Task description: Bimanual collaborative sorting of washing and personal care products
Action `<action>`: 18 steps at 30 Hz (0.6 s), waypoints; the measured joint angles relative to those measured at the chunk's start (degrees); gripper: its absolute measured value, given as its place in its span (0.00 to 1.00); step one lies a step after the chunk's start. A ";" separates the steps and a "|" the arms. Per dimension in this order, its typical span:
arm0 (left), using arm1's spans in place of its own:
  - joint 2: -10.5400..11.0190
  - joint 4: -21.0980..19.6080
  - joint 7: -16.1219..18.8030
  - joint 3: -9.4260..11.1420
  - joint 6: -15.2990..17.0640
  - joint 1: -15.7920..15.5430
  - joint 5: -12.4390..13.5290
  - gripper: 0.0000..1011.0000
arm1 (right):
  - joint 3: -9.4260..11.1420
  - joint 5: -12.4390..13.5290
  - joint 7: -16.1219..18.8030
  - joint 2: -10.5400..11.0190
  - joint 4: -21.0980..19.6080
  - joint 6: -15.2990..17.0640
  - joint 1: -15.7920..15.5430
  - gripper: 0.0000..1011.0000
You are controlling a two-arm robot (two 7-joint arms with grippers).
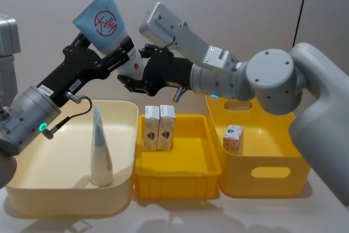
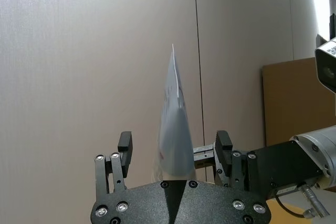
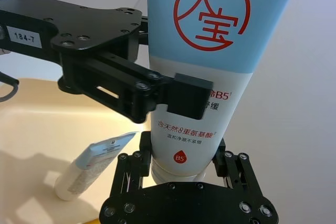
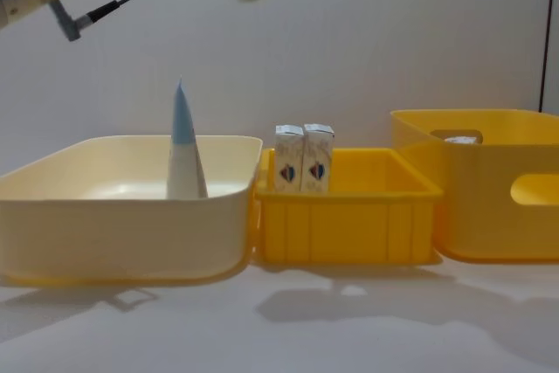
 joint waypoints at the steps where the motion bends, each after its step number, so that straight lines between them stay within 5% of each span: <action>1: 0.00 0.00 0.00 0.00 0.00 0.00 0.00 0.96 | 0.06 -0.01 -0.08 0.05 -0.05 0.05 -0.02 0.65; 18: 0.00 0.00 0.00 0.00 0.00 0.00 -0.01 0.99 | 4.48 -0.86 -5.73 3.75 -4.18 3.80 -3.10 0.65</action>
